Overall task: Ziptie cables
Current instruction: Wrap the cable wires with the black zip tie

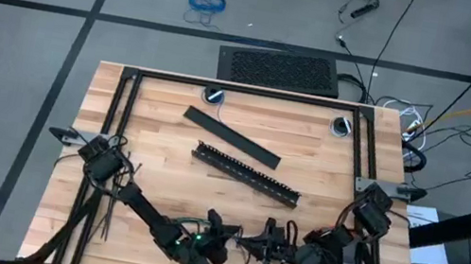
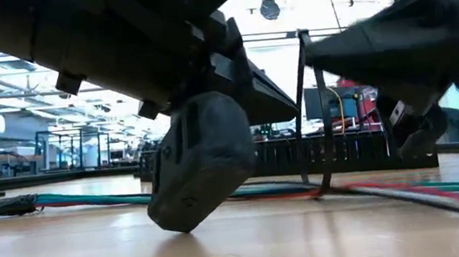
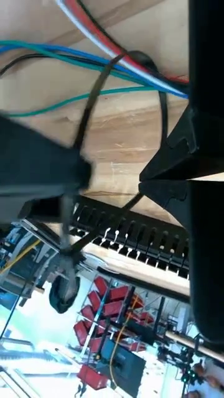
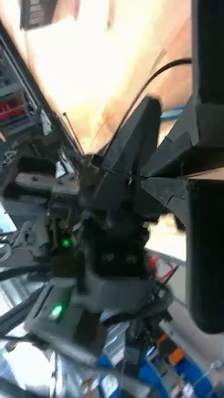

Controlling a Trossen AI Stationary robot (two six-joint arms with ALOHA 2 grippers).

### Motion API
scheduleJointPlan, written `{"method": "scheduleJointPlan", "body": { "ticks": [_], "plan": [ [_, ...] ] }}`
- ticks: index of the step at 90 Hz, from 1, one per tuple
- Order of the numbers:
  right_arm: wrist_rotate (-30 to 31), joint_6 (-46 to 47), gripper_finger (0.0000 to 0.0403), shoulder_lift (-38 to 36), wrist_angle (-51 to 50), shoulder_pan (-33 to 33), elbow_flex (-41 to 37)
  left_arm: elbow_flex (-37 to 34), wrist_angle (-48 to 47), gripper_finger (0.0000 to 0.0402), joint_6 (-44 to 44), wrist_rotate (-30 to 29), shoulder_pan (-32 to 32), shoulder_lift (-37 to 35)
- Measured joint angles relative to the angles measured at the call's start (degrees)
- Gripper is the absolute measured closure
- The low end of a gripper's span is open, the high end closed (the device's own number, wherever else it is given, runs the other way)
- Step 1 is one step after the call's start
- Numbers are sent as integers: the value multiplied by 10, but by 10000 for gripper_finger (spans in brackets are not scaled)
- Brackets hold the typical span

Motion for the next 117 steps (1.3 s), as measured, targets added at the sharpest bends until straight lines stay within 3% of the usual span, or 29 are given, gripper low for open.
{"method": "scheduleJointPlan", "body": {
  "ticks": [25,39,77,96,117],
  "plan": [
    [-17,-27,403,-37,0,7,-1,-1,-1,401,26,-35,3,0],
    [-20,-9,403,-40,-30,9,-1,-2,5,401,-46,-48,8,0],
    [-36,4,403,-40,-138,9,-1,-3,8,319,-289,87,-7,-14],
    [-35,6,403,-40,-173,9,-1,-3,-31,288,-319,50,-28,-41],
    [-34,-4,403,-40,-178,9,-1,-10,-30,286,-354,10,-35,-103]
  ]
}}
